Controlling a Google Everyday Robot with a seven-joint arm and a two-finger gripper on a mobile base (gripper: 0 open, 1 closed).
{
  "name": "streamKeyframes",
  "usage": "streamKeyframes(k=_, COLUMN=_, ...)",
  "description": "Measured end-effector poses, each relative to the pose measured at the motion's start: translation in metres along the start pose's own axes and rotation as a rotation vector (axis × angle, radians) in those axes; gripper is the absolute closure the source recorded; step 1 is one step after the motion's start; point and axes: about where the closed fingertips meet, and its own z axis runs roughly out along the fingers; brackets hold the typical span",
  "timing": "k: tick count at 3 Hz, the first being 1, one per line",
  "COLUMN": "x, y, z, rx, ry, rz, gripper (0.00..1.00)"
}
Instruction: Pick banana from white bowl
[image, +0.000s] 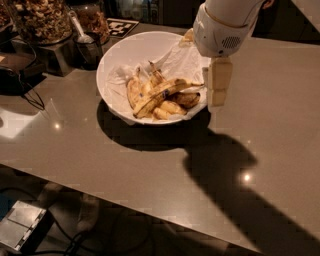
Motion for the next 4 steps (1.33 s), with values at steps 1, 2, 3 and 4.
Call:
streamKeyframes(k=1, x=-0.017, y=-0.019, z=0.001, rx=-0.027, ry=0.025, rz=-0.061, gripper=0.00)
streamKeyframes(k=2, x=-0.032, y=-0.037, z=0.000, rx=-0.033, ry=0.051, rz=-0.094, gripper=0.10)
streamKeyframes(k=3, x=-0.043, y=-0.052, z=0.006, rx=-0.037, ry=0.064, rz=-0.102, gripper=0.27)
streamKeyframes(k=4, x=-0.045, y=-0.056, z=0.020, rx=-0.063, ry=0.077, rz=-0.098, gripper=0.36)
